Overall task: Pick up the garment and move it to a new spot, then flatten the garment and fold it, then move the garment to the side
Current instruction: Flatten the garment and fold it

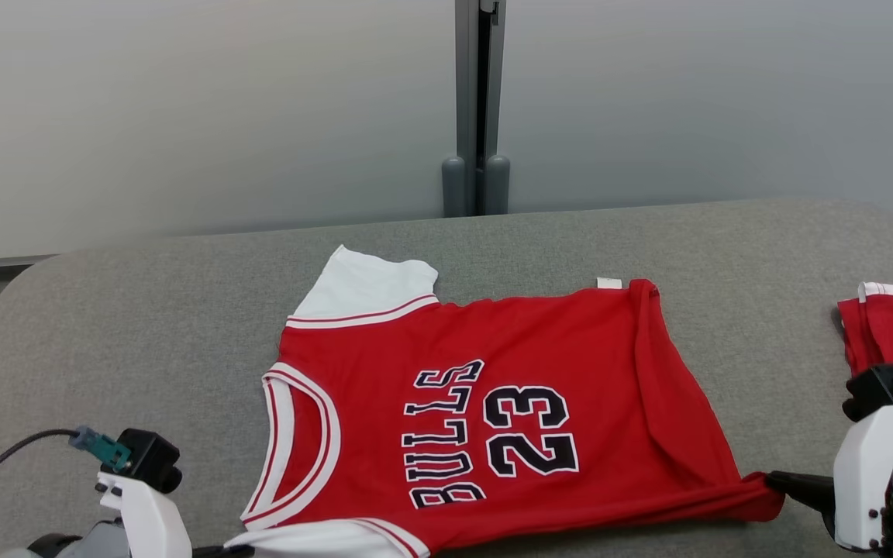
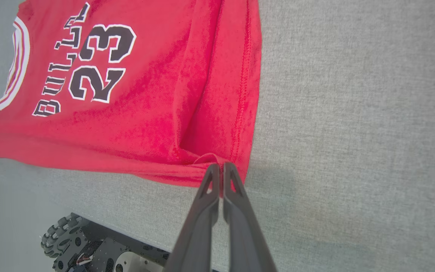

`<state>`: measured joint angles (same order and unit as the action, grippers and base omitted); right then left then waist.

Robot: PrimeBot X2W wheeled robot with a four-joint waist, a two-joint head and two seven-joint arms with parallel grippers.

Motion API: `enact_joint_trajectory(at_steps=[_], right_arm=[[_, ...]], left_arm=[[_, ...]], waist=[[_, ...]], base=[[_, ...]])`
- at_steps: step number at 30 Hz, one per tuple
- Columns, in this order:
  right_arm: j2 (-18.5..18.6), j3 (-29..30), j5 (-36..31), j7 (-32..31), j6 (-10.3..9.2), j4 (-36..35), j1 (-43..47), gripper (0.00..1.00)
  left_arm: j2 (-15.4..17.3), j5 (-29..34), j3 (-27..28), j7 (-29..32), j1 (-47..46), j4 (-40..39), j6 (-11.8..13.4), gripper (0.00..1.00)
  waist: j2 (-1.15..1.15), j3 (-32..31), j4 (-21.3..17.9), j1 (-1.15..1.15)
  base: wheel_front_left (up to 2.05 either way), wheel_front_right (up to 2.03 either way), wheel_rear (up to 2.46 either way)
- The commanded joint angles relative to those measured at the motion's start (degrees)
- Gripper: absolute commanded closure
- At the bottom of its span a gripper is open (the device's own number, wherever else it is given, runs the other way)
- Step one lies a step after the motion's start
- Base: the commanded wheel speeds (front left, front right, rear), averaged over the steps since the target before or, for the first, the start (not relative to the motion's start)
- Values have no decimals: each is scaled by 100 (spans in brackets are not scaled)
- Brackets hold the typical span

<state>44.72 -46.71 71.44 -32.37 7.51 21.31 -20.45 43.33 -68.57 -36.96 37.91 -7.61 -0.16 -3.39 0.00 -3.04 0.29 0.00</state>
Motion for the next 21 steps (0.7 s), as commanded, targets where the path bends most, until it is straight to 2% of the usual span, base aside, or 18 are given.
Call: enact_joint_trajectory(at_steps=[1,8,21], right_arm=[[-42,38,-49,-49,-4,38,-91,100],[-367,125,-596,-144,-4,443,-652,100],[-1078,135,-1406,198,-4,1085,-1403,100]], left_arm=[[33,27,23,28,-137,43,25,100],[-129,143,-10,320,-806,372,-36,100],[-554,511,-245,462,-1735,1308,-218,100]], waist=[[0,74,-29,0],[0,338,-63,0],[0,804,-207,0]], base=[[0,0,0],[0,0,0],[0,0,0]])
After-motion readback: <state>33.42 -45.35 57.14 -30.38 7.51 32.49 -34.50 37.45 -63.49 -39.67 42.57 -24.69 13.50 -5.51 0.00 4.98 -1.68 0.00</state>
